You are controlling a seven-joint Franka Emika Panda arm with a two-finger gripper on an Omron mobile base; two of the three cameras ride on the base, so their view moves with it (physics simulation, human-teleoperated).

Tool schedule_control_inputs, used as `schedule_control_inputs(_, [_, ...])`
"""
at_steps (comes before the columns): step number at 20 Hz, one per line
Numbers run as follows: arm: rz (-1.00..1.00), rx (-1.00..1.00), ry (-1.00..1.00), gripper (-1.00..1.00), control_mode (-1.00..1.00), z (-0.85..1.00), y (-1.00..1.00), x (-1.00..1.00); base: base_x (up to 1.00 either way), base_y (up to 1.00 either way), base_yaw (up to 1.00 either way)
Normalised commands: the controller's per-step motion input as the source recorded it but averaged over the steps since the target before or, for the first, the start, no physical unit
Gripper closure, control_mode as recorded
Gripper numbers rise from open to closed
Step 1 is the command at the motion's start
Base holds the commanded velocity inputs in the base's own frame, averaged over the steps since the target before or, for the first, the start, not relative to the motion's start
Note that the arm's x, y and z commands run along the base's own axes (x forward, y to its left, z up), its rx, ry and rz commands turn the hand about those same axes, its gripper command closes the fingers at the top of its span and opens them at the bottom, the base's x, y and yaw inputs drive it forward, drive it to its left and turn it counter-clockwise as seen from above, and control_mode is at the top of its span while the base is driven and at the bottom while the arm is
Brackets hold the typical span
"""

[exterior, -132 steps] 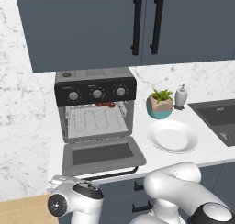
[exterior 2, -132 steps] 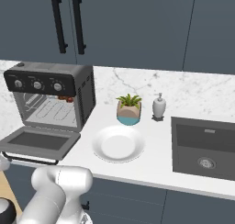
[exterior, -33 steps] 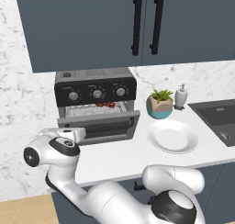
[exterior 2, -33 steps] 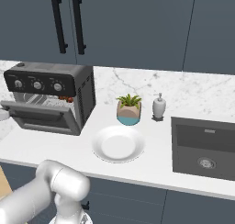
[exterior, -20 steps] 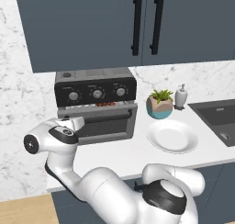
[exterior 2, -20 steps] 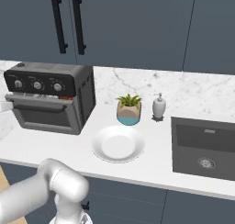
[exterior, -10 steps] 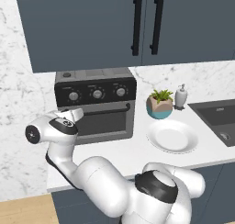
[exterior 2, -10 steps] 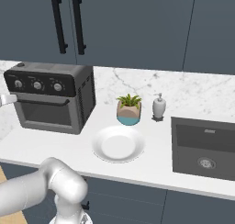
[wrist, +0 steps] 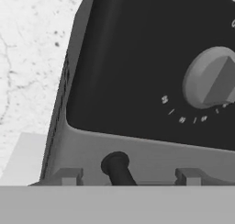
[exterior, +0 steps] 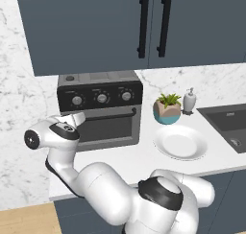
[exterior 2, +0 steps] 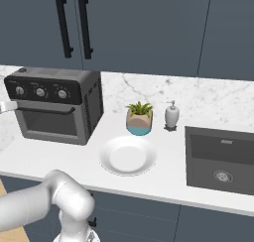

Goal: Pick up the kebab skewer and baguette bread, and place them inside the toaster oven. Close the toaster oven door and start by setting the timer.

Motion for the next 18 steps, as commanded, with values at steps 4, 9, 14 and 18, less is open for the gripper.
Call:
schedule_control_inputs(4, [0.0, 0.0, 0.0, -1.0, -1.0, 0.02, 0.01, -0.08, 0.0, 0.0, 0.0])
schedule_control_inputs(9, [0.0, 0.0, 0.0, -1.0, -1.0, 0.21, 0.05, -0.24, 0.0, 0.0, 0.0])
schedule_control_inputs(14, [0.0, 0.0, -0.07, -1.0, -1.0, 0.28, 0.0, -0.24, 0.0, 0.0, 0.0])
schedule_control_inputs(18, [0.0, 0.0, -0.03, -1.0, -1.0, 0.44, -0.03, -0.18, 0.0, 0.0, 0.0])
